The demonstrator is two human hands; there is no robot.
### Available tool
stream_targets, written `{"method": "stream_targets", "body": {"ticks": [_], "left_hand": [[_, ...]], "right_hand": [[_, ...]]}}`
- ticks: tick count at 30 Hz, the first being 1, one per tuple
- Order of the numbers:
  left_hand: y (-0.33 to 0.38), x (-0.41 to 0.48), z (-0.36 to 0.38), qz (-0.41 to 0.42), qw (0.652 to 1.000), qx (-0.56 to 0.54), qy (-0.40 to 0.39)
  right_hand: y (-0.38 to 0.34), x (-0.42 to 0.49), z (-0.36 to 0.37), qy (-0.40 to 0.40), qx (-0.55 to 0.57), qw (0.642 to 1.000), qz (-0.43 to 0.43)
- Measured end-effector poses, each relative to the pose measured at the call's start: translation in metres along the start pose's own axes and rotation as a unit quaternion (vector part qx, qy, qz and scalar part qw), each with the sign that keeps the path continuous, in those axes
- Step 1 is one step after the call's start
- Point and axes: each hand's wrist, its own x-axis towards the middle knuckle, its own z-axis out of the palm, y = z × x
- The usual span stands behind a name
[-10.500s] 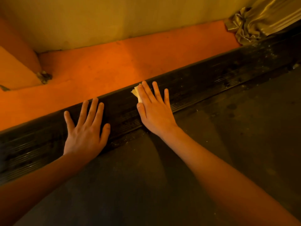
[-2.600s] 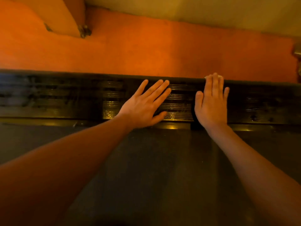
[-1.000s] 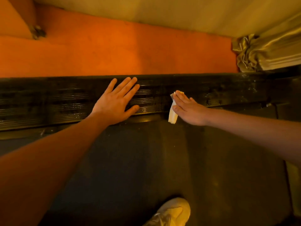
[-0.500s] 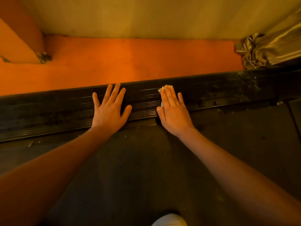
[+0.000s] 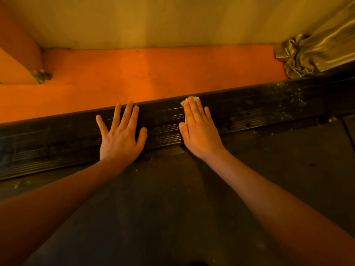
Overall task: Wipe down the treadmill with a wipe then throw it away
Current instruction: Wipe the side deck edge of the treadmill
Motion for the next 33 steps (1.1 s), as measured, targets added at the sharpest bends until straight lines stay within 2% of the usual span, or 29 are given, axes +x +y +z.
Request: {"method": "stream_targets", "body": {"ticks": [4,11,14,18,25,29,33], "left_hand": [[0.000,-0.002,0.001,-0.004,1.000,0.010,0.004],[0.000,0.000,0.002,0.003,1.000,0.004,0.006],[0.000,0.001,0.001,0.002,1.000,0.004,0.004],[0.001,-0.001,0.002,-0.002,1.000,0.007,0.001],[0.002,0.001,0.001,-0.004,1.000,0.007,0.000],[0.003,0.002,-0.001,-0.006,1.000,0.010,-0.002],[0.005,0.002,0.003,0.002,1.000,0.009,-0.002]], "right_hand": [[-0.010,-0.021,0.013,0.003,-0.027,1.000,-0.009],[0.012,0.020,-0.002,0.012,-0.026,1.000,-0.008],[0.010,0.003,-0.001,0.021,-0.005,1.000,-0.010],[0.008,-0.025,0.009,-0.006,-0.001,0.999,-0.032],[0.022,0.023,-0.008,0.006,-0.048,0.999,-0.022],[0.019,-0.013,0.003,0.022,-0.009,0.999,-0.028],[0.030,-0.047,0.009,0.003,-0.032,0.999,-0.042]]}}
